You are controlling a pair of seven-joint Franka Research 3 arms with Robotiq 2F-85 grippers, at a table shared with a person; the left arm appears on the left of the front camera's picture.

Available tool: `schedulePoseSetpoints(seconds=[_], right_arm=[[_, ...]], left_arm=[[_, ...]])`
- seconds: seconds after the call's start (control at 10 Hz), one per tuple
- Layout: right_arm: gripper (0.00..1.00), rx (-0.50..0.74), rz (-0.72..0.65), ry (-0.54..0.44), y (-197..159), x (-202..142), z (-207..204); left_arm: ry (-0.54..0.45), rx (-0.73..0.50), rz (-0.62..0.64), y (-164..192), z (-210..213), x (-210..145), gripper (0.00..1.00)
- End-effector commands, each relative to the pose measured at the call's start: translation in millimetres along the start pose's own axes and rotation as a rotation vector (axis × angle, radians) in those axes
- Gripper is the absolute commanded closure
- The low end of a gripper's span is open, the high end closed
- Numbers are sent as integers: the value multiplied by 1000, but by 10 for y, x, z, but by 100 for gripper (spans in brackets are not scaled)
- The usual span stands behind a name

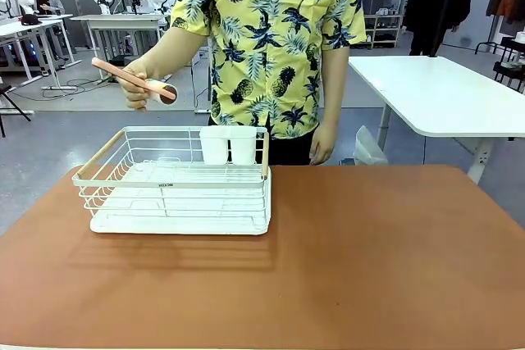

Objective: Clean the table.
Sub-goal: Pick up the Lint Roller when the human hands it over.

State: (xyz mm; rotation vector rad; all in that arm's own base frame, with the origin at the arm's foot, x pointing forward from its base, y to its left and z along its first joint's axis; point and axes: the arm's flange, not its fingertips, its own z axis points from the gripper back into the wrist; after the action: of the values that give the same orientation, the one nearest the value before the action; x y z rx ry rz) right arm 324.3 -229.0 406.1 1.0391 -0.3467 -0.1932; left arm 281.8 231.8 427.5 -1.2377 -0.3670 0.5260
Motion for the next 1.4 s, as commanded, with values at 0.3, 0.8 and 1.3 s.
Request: schedulePoseSetpoints(seconds=[0.3, 0.8, 1.3], right_arm=[[0, 14, 4, -5, 37, -7, 12], [0, 14, 4, -5, 37, -7, 12], [0, 14, 4, -5, 37, -7, 12]], left_arm=[[-282, 150, 203, -1272, -276, 219, 0], [-392, 103, 255, -1495, -1047, 53, 0], [-369, 98, 230, -1372, -1530, 59, 0]])
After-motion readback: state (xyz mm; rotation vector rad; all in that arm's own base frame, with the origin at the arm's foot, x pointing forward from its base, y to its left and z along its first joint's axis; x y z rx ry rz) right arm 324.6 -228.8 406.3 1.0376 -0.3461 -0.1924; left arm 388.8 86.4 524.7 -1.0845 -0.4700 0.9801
